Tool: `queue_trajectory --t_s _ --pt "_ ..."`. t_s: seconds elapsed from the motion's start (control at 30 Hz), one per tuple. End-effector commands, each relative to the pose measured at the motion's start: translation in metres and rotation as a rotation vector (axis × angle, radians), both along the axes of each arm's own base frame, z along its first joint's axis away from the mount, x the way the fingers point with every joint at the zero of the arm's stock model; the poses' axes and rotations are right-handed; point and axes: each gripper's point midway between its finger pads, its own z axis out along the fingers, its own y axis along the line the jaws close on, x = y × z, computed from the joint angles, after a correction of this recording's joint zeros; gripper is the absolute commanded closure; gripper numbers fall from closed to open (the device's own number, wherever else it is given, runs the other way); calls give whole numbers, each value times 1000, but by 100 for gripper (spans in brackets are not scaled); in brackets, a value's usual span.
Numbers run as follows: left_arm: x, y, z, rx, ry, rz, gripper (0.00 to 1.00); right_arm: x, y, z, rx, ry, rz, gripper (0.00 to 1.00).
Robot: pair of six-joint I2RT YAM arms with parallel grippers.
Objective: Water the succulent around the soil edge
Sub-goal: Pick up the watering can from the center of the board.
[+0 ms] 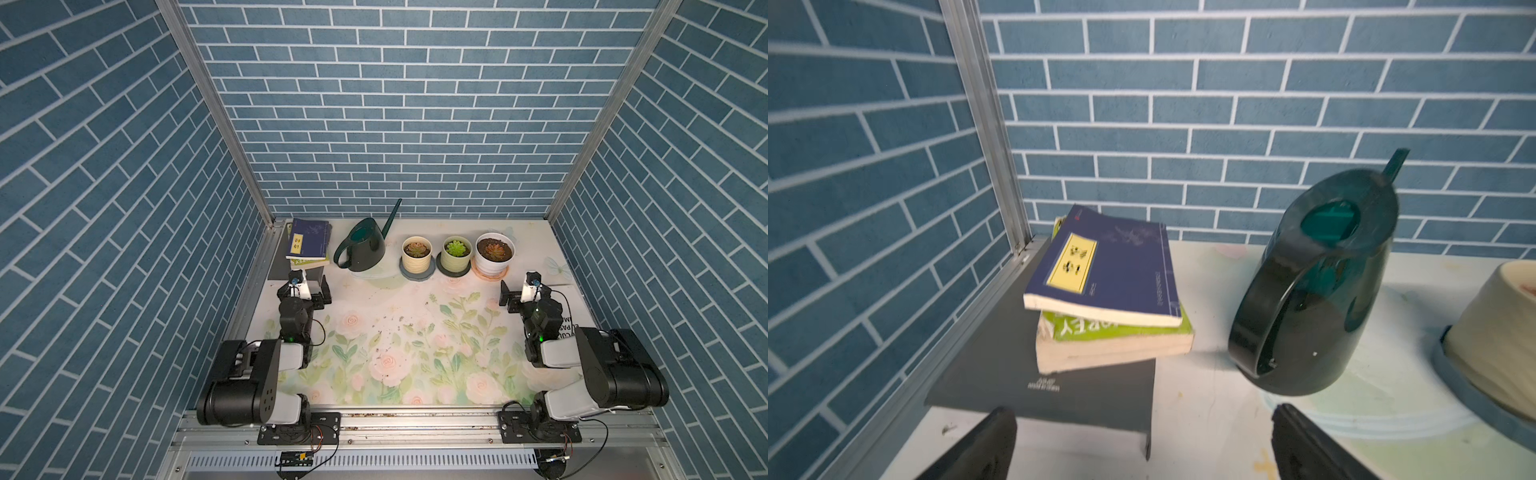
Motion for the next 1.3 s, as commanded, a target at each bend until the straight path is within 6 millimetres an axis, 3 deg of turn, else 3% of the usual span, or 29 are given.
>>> queue_trajectory --t_s 0.0,0.07,0.17,0.23,0.33,0.77,0.9,1.1,1.27 --pt "5 -14 17 20 5 -75 0 7 -8 20 -4 -2 -41 0" --pt "14 -35 18 85 30 -207 0 10 -9 35 1 -30 -53 1" --pt "32 -61 5 144 148 -416 0 8 -8 50 -4 -67 -46 1" --pt "41 -68 -10 169 243 -504 0 6 -8 55 -13 -70 -42 0" --pt "50 -75 -12 214 273 -611 0 4 -10 56 -21 -67 -53 1" --pt "110 -57 -49 390 444 -700 0 4 -12 58 -43 -60 -60 0" --pt "120 -63 -45 360 388 -720 2 5 -11 58 -43 -58 -54 1" --pt "124 -68 -52 353 365 -729 28 6 -10 60 -45 -59 -48 0" --pt "125 -74 -56 376 364 -731 32 6 -8 61 -43 -60 -38 1"
